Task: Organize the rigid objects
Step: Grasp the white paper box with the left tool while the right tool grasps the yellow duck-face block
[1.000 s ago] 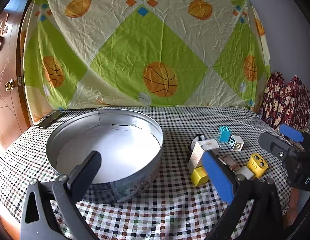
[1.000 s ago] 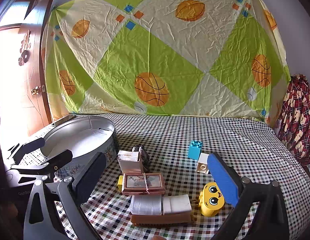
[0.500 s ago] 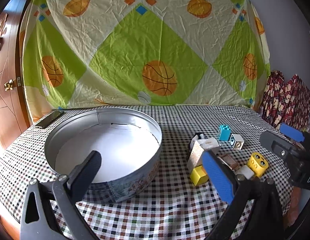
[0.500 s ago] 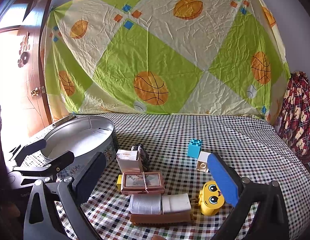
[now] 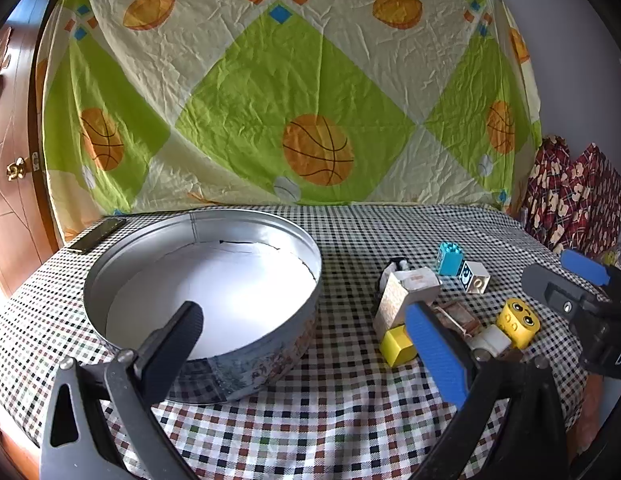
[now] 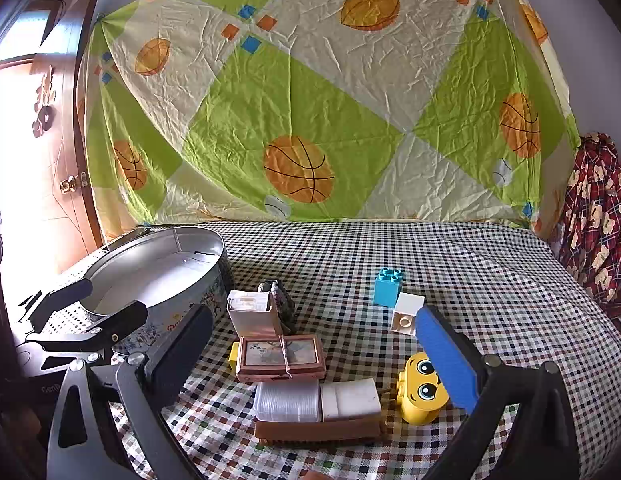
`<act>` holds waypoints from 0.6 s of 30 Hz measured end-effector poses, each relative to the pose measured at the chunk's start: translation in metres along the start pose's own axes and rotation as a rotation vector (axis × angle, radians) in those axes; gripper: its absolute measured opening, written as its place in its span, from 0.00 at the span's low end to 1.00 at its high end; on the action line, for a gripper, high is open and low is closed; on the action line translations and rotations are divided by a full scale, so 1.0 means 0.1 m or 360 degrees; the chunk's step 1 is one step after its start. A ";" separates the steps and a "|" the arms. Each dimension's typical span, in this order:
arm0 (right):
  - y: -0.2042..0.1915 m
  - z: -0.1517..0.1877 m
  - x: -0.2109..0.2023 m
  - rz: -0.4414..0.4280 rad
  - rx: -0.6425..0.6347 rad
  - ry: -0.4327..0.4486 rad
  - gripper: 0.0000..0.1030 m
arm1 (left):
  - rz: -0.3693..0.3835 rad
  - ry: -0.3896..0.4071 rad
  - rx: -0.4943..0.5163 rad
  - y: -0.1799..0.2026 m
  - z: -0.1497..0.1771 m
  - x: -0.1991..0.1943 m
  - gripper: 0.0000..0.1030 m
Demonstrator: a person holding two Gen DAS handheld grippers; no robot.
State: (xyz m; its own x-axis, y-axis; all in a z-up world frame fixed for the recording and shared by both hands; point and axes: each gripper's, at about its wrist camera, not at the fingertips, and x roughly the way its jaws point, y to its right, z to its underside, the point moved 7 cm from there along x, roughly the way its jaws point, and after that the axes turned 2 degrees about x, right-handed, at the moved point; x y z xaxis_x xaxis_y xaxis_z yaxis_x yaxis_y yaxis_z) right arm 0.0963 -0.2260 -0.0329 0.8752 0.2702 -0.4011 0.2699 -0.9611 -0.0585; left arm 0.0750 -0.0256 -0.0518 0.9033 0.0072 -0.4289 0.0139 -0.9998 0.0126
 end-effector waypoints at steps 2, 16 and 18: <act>0.02 0.01 0.00 0.0005 0.0009 -0.0004 0.99 | 0.0001 -0.0004 0.0005 0.01 0.00 0.00 1.00; 0.25 0.12 0.08 0.0076 0.0059 -0.0031 0.99 | 0.0030 -0.0019 0.0071 0.24 -0.01 0.12 1.00; 0.35 0.15 0.12 0.0123 0.0077 -0.0049 0.99 | 0.0049 -0.0019 0.0094 0.33 -0.01 0.16 1.00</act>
State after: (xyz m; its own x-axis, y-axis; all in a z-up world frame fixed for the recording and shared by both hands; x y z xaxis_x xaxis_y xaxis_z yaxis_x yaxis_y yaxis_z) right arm 0.1102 -0.2571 -0.0540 0.8798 0.1938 -0.4340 0.1816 -0.9809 -0.0699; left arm 0.0908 -0.0587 -0.0572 0.8976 -0.0232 -0.4402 -0.0393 -0.9989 -0.0274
